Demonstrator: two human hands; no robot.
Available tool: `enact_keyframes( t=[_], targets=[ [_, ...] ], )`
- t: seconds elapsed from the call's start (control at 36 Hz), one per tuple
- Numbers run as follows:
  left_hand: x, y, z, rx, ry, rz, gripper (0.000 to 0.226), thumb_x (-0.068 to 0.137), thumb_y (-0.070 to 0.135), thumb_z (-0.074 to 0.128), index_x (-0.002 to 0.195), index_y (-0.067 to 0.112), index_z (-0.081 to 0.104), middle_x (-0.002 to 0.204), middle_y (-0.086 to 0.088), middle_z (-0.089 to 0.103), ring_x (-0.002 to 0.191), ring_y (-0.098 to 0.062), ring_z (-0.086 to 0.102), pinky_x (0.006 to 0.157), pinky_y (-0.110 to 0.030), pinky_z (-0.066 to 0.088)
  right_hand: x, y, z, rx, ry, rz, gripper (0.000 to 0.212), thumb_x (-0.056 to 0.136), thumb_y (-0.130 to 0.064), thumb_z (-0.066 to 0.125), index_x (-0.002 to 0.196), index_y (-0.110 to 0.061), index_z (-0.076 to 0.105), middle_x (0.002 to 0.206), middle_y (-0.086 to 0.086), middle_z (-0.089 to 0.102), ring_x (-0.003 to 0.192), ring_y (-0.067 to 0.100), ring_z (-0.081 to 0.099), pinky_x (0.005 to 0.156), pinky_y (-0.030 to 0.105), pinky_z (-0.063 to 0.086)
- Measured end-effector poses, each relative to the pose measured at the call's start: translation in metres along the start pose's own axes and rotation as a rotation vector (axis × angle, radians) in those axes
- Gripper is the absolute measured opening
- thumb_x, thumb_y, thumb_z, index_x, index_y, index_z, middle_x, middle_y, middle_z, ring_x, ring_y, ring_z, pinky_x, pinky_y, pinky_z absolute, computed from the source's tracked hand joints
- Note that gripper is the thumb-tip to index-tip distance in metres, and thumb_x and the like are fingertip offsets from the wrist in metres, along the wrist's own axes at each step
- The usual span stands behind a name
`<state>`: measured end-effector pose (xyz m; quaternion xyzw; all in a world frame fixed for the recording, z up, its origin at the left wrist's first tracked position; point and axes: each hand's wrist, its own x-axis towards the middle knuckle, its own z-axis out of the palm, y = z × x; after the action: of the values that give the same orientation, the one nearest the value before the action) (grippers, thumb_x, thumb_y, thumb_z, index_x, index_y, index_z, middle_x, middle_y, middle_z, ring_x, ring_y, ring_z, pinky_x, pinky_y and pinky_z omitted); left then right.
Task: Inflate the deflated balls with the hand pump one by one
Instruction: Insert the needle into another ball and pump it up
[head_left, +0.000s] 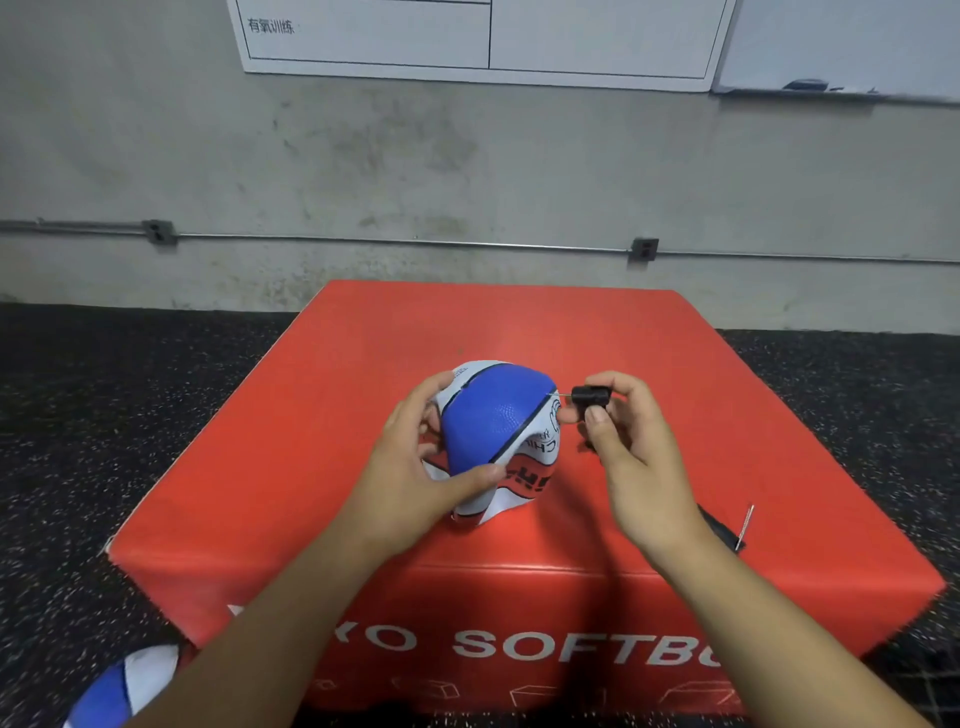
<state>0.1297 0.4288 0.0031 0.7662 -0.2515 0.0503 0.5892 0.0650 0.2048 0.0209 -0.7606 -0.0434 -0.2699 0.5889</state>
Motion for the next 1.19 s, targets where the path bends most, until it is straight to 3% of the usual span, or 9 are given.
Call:
enact_keyframes(
  t=[0.08, 0.17, 0.31, 0.44, 0.56, 0.61, 0.89, 1.0, 1.19],
  targets=[
    [-0.001, 0.0, -0.002, 0.15, 0.036, 0.041, 0.096, 0.057, 0.067, 0.088, 0.143, 0.052, 0.048, 0.129, 0.011, 0.044, 0.126, -0.003, 0.048, 0.106, -0.016, 0.041, -0.001, -0.003, 0.001, -0.005, -0.009, -0.034, 0.024, 0.11, -0.004, 0.046, 0.123, -0.022, 0.055, 0.102, 0.002, 0.074, 0.106, 0.017, 0.068, 0.097, 0.043, 0.05],
    [-0.002, 0.002, -0.002, 0.185, 0.046, 0.054, 0.093, 0.055, 0.069, 0.088, 0.138, 0.056, 0.048, 0.146, 0.013, 0.035, 0.142, -0.003, 0.035, 0.112, -0.018, 0.033, -0.001, -0.004, 0.0, -0.013, -0.012, -0.067, 0.027, 0.11, -0.004, 0.048, 0.122, -0.026, 0.057, 0.102, 0.003, 0.073, 0.104, 0.018, 0.068, 0.095, 0.042, 0.051],
    [-0.005, 0.009, 0.008, 0.122, -0.006, 0.035, 0.099, 0.058, 0.049, 0.096, 0.14, 0.054, 0.041, 0.144, 0.019, 0.045, 0.122, -0.004, 0.054, 0.097, -0.026, 0.052, 0.001, -0.006, -0.003, -0.057, -0.003, -0.09, 0.029, 0.106, -0.012, 0.056, 0.118, -0.036, 0.065, 0.109, -0.001, 0.07, 0.102, 0.022, 0.066, 0.09, 0.049, 0.055],
    [-0.004, 0.012, 0.019, 0.181, 0.069, 0.108, 0.098, 0.057, 0.044, 0.095, 0.141, 0.043, 0.045, 0.141, 0.023, 0.046, 0.134, -0.004, 0.046, 0.106, -0.023, 0.042, 0.008, -0.008, -0.008, -0.083, 0.073, -0.064, 0.034, 0.105, -0.011, 0.061, 0.115, -0.042, 0.066, 0.103, -0.003, 0.072, 0.092, 0.017, 0.068, 0.079, 0.048, 0.056],
    [0.003, 0.007, 0.022, 0.395, 0.125, 0.265, 0.099, 0.059, 0.042, 0.089, 0.147, 0.029, 0.046, 0.147, 0.013, 0.048, 0.142, -0.019, 0.044, 0.117, -0.05, 0.036, 0.008, -0.011, -0.011, -0.079, 0.092, -0.054, 0.03, 0.103, -0.013, 0.065, 0.123, -0.035, 0.069, 0.106, -0.012, 0.076, 0.1, 0.017, 0.073, 0.088, 0.053, 0.059],
    [0.004, 0.003, 0.022, 0.468, 0.14, 0.292, 0.1, 0.057, 0.045, 0.087, 0.147, 0.028, 0.046, 0.147, 0.012, 0.049, 0.143, -0.021, 0.044, 0.117, -0.055, 0.034, 0.007, -0.012, -0.01, -0.095, 0.068, -0.049, 0.03, 0.102, -0.013, 0.065, 0.125, -0.031, 0.07, 0.107, -0.014, 0.077, 0.097, 0.015, 0.074, 0.088, 0.052, 0.059],
    [0.002, -0.004, 0.029, 0.573, 0.064, 0.275, 0.1, 0.057, 0.051, 0.081, 0.149, 0.037, 0.043, 0.147, 0.018, 0.045, 0.144, -0.015, 0.039, 0.116, -0.057, 0.031, 0.005, -0.009, -0.001, -0.225, -0.047, -0.09, 0.037, 0.101, -0.019, 0.067, 0.122, -0.049, 0.066, 0.097, -0.014, 0.077, 0.086, 0.017, 0.073, 0.085, 0.047, 0.057],
    [0.003, -0.004, 0.028, 0.555, 0.073, 0.265, 0.101, 0.056, 0.051, 0.081, 0.149, 0.036, 0.044, 0.147, 0.017, 0.046, 0.143, -0.017, 0.042, 0.116, -0.056, 0.031, 0.006, -0.011, 0.002, -0.275, -0.058, -0.105, 0.042, 0.097, -0.028, 0.064, 0.111, -0.067, 0.062, 0.096, -0.018, 0.074, 0.083, 0.021, 0.07, 0.083, 0.045, 0.057],
    [0.004, -0.004, 0.028, 0.548, 0.064, 0.253, 0.099, 0.057, 0.053, 0.077, 0.149, 0.037, 0.044, 0.147, 0.016, 0.046, 0.143, -0.018, 0.042, 0.116, -0.057, 0.031, 0.007, -0.011, 0.004, -0.293, -0.058, -0.12, 0.044, 0.098, -0.026, 0.063, 0.109, -0.068, 0.061, 0.098, -0.018, 0.075, 0.083, 0.019, 0.071, 0.083, 0.047, 0.057]
  ],
)
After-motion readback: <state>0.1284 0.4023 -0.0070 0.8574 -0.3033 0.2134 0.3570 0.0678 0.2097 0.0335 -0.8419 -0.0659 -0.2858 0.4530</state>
